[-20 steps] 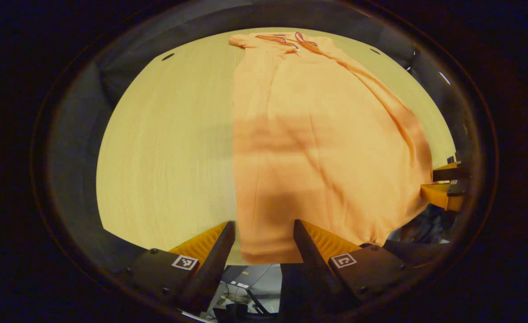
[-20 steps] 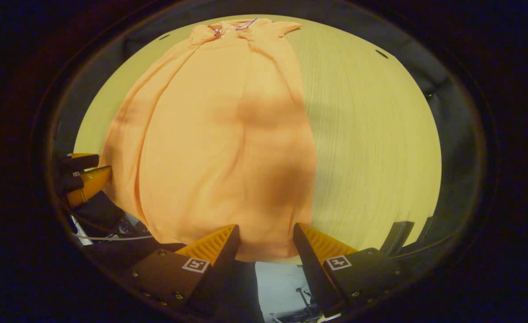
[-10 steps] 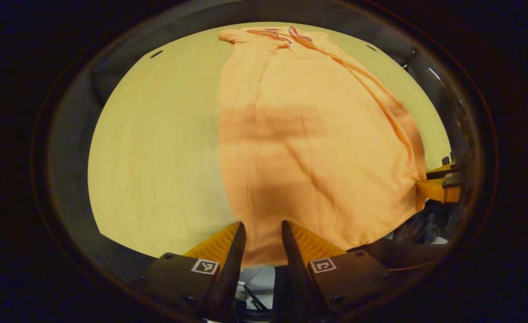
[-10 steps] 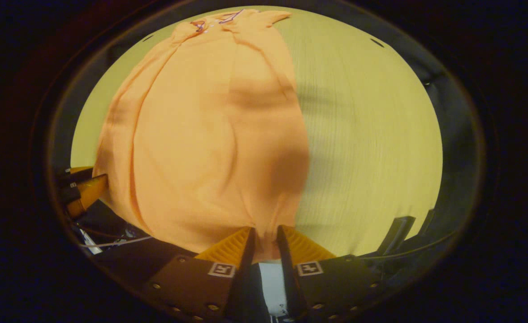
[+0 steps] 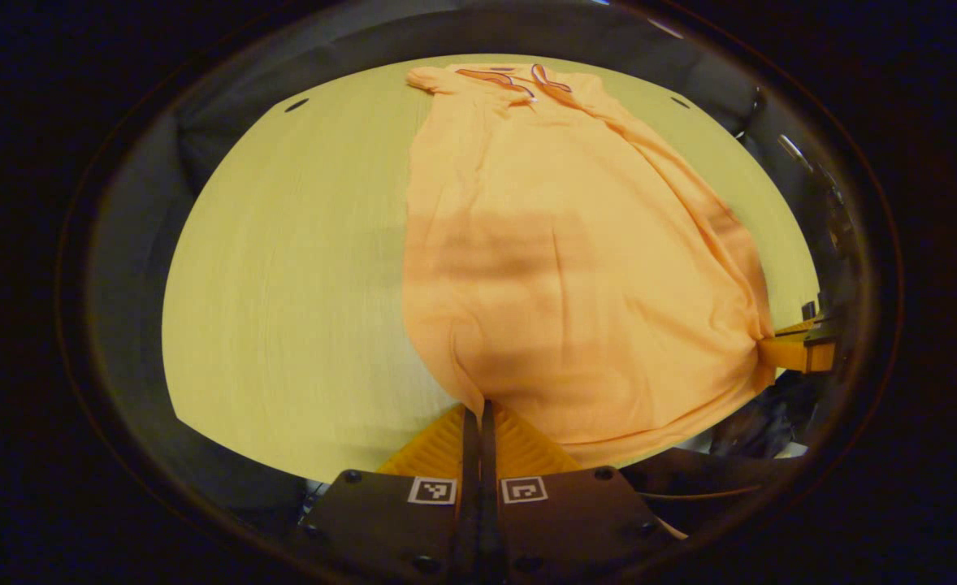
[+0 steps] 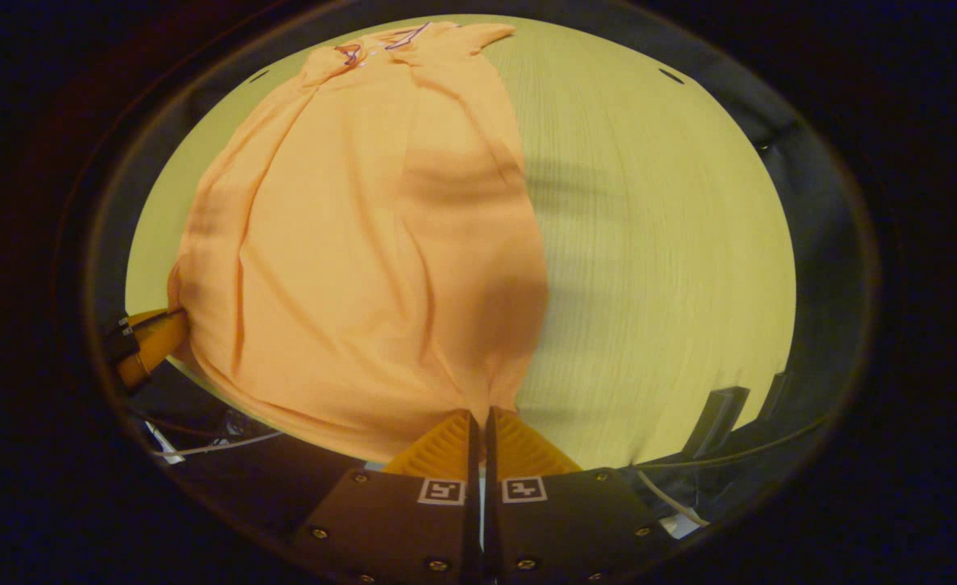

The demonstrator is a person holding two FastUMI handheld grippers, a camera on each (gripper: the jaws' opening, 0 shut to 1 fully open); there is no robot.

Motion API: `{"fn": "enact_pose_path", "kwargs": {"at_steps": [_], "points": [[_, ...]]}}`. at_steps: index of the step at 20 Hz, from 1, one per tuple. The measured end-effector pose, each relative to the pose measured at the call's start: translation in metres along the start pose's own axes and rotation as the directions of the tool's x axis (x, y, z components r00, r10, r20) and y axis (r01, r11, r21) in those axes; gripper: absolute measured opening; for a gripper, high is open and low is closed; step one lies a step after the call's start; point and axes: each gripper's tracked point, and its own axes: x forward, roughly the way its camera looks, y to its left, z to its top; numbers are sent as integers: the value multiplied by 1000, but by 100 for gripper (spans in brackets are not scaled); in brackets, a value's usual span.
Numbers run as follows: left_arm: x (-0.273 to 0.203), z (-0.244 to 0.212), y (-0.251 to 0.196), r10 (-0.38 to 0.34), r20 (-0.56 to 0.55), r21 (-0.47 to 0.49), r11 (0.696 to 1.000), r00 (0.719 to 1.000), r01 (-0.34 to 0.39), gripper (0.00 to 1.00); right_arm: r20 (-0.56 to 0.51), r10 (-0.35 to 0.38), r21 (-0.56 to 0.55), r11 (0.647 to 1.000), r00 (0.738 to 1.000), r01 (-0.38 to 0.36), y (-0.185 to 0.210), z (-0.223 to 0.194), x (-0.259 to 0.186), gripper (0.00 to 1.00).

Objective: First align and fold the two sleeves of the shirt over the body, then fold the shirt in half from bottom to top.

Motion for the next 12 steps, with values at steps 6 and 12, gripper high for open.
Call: {"fn": "enact_pose_path", "kwargs": {"at_steps": [6,12], "points": [[-70,61,19,5,36,-7,1000,999,-5,6,84,7,46,999,996,-11,-4,32,-26,2],[-159,179,47,23,128,-10,1000,991,-22,6,195,40,80,995,980,-56,-6,86,-61,2]]}}
